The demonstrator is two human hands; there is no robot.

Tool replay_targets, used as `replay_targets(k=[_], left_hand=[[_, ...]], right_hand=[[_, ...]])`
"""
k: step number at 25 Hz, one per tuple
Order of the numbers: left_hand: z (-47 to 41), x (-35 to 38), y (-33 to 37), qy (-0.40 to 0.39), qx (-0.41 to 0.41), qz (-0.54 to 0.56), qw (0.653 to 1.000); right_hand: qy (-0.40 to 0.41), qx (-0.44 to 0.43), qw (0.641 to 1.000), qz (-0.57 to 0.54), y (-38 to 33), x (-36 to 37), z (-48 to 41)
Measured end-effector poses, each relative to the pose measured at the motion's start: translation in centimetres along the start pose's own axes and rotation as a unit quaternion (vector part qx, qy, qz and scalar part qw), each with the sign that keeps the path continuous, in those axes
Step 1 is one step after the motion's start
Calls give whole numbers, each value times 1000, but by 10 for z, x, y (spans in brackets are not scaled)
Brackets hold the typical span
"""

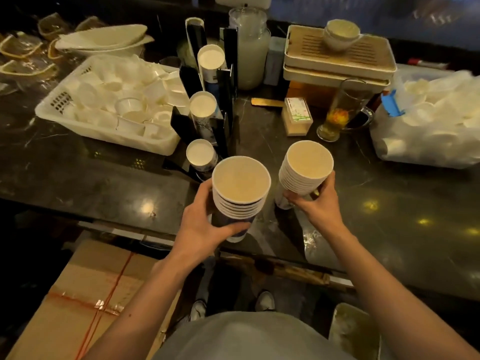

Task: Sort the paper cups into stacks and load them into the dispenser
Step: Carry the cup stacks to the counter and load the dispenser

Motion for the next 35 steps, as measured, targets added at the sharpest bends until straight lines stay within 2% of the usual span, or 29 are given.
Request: replay_targets(k=[4, 6, 8, 9, 11, 13, 15, 20, 22, 24, 27, 30, 32, 35], left_hand=[[3, -1, -2, -14, -4, 31, 999], [3, -4, 2, -17, 3, 33, 999], [4, -8, 3, -13, 12, 49, 999], [4, -12, 3, -10, 20, 58, 998], [7, -15, 5, -24, 32, 67, 997], [9, -18, 8, -45, 41, 71, 996], [10, -24, 10, -51, 45, 94, 993], [11, -55, 29, -35, 65, 108, 991], [6, -70, 40, -26, 77, 77, 994], [-2, -83, 50, -26, 74, 57, 995], [-22, -97, 62, -17, 34, 84, 996], [-55, -108, 72, 20, -13, -68, 997], [-73, -107, 74, -2, -34, -214, 976], [-94, -101, 61, -34, -85, -262, 961]], right_hand=[[-12, 9, 999, 36, 2, 3, 9], [52, -29, 995, 82, -6, -6, 24], [117, -159, 973, 118, -29, -12, 50], [117, -240, 953, 139, -43, -6, 65], [34, -341, 923, 177, -66, 18, 87], [-86, -333, 920, 190, -81, 41, 90], [-172, -307, 919, 176, -97, 54, 86], [-223, -346, 905, 104, -134, 63, 72], [-235, -330, 911, 73, -147, 68, 63], [-234, -269, 934, 30, -157, 75, 51], [-203, -171, 963, -39, -167, 90, 36], [-179, -71, 978, -85, -169, 107, 21], [-152, -13, 983, -99, -165, 115, 13], [-127, 34, 991, -21, -153, 125, 0]])
Point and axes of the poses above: each hand's wrist, its own z-axis away from the middle knuckle, its own x-axis out of the palm, y = z × x, the point moved 5 cm from there along -z, towards the middle knuckle, and after that the axes turned 2 degrees about z, right-handed, at the moved point
